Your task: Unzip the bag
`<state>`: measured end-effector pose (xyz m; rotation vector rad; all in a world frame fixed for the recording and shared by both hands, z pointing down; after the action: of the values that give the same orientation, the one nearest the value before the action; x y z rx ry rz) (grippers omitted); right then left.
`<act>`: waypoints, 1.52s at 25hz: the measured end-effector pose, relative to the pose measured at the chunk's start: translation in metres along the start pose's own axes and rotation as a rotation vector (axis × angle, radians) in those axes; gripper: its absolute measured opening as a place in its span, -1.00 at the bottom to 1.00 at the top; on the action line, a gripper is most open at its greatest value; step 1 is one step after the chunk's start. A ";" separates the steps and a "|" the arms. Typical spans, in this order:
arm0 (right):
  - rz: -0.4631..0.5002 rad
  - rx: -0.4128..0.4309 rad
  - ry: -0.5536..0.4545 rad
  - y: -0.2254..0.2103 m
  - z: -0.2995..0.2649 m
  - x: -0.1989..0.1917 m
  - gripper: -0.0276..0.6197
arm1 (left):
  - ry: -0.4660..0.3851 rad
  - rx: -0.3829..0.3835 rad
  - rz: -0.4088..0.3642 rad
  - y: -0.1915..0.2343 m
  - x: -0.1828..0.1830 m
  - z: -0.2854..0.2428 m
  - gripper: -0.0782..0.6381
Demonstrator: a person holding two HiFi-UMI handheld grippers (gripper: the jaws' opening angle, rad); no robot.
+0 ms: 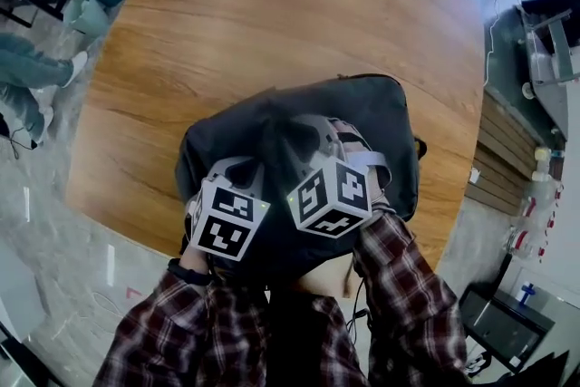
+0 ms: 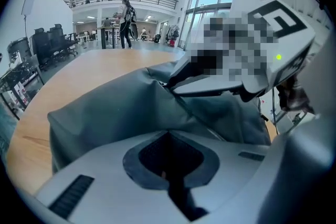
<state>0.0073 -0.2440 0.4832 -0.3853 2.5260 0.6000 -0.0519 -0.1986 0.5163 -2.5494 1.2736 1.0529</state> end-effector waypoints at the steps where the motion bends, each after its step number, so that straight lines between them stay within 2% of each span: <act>1: 0.038 0.009 0.014 0.000 -0.003 0.000 -0.73 | -0.001 -0.002 0.000 0.001 0.001 0.000 -0.76; 4: 0.159 0.018 0.068 0.002 -0.011 0.001 -0.73 | -0.002 -0.006 0.006 0.004 0.001 0.001 -0.76; 6: 0.197 0.022 0.105 0.003 -0.018 0.002 -0.73 | 0.000 -0.010 0.011 0.006 0.000 0.001 -0.76; 8: 0.156 0.041 0.120 0.004 -0.022 0.003 -0.73 | -0.002 -0.014 0.016 0.007 -0.001 0.001 -0.76; 12: -0.028 0.053 0.055 -0.005 -0.009 0.006 -0.86 | -0.011 -0.019 0.019 0.003 -0.003 -0.001 -0.76; 14: -0.065 0.062 0.048 -0.008 -0.006 0.007 -0.86 | -0.011 -0.022 0.022 0.002 -0.002 -0.001 -0.76; 18: 0.000 0.068 0.105 -0.005 -0.018 0.007 -0.86 | -0.008 -0.028 0.028 0.004 -0.002 -0.001 -0.76; 22: -0.030 0.116 0.152 -0.006 -0.024 0.006 -0.86 | -0.012 -0.030 0.030 0.004 -0.001 -0.002 -0.76; 26: -0.016 0.180 0.157 0.001 -0.017 0.006 -0.87 | -0.029 -0.018 0.028 0.004 -0.003 -0.002 -0.76; 33: -0.047 0.133 0.133 0.015 -0.002 -0.002 -0.87 | -0.048 -0.022 0.056 0.003 -0.001 0.001 -0.76; 35: -0.050 0.119 0.136 0.016 -0.003 -0.004 -0.87 | -0.097 -0.061 0.103 0.000 0.007 0.011 -0.76; 38: -0.053 0.106 0.129 0.015 -0.004 -0.005 -0.87 | -0.219 -0.110 0.192 0.010 0.037 0.025 -0.76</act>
<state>0.0039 -0.2325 0.4939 -0.4644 2.6479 0.4314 -0.0575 -0.2205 0.4769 -2.3393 1.4579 1.4322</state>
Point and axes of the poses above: the fingertips, and each gripper's own axes: z backward along the fingers, y to its left, x out of its top, the point moved 3 cm from there along z, backward along the fingers, and after that the axes turned 2 degrees about -y, right-handed, at the moved point
